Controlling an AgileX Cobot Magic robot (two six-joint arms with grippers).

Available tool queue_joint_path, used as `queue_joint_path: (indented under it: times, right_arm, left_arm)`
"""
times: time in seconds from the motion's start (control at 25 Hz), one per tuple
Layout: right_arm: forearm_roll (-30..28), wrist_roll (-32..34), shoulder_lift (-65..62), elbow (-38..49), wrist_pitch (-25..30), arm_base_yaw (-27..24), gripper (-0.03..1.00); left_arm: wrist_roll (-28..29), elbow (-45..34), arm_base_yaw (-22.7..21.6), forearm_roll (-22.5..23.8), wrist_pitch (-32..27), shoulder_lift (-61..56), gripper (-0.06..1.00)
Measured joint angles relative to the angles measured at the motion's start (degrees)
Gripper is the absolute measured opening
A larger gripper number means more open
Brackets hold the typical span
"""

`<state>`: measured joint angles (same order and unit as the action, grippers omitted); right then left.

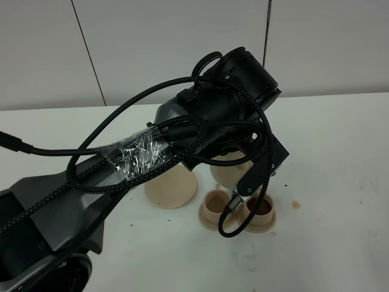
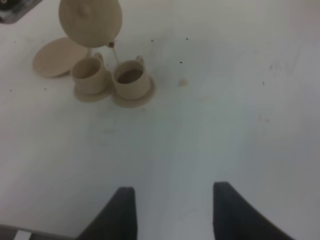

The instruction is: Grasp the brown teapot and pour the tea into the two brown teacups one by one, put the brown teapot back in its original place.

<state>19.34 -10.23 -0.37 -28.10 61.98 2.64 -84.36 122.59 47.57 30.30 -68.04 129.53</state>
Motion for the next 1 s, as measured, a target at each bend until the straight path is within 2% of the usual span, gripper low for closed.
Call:
queue_joint_path:
  times: [1.0]
  right_arm:
    - [0.00, 0.00, 0.00, 0.00, 0.00, 0.00, 0.35]
  left_arm:
    - [5.86, 0.00, -0.10, -4.95, 0.00, 0.00, 0.17]
